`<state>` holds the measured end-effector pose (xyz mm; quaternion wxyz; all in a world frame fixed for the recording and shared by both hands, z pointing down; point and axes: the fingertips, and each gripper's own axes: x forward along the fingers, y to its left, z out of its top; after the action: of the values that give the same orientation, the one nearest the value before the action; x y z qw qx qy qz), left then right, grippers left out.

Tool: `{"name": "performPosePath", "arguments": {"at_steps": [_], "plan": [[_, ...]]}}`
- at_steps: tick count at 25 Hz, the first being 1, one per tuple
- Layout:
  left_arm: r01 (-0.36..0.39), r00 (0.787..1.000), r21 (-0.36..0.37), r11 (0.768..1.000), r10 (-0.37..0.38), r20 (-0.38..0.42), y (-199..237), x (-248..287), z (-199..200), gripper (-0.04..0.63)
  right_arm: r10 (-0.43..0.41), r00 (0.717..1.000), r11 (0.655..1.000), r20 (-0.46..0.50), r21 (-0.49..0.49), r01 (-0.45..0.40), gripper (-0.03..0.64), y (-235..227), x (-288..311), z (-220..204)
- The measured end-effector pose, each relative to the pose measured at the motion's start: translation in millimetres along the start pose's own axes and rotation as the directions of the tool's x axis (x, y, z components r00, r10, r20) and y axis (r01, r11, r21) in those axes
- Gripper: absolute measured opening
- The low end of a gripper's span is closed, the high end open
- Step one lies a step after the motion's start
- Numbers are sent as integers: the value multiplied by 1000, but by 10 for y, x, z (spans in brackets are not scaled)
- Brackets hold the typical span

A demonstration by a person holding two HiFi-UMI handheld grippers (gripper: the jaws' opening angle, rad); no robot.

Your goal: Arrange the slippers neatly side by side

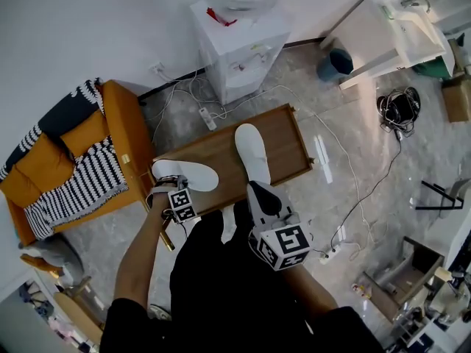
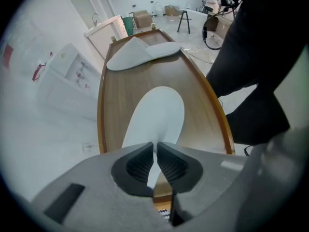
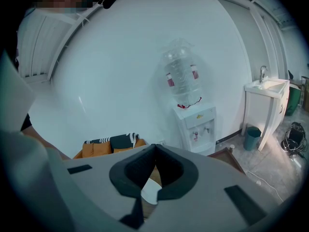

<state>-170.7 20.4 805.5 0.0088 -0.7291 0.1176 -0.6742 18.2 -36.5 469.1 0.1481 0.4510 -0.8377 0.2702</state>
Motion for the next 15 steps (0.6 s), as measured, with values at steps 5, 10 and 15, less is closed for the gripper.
{"name": "performPosePath", "arguments": {"at_steps": [5, 10, 15], "plan": [[14, 1000, -111, 994, -12, 21, 43, -37, -20, 34, -1, 1000, 1000, 4, 0, 1, 12, -4, 4, -5], [70, 998, -282, 957, -69, 12, 8, -95, -100, 32, -3, 1000, 1000, 9, 0, 3, 12, -22, 4, -1], [106, 994, -472, 875, -107, 23, 2, -193, -126, 31, -1, 1000, 1000, 12, 6, 0, 12, -47, 13, -3]]}}
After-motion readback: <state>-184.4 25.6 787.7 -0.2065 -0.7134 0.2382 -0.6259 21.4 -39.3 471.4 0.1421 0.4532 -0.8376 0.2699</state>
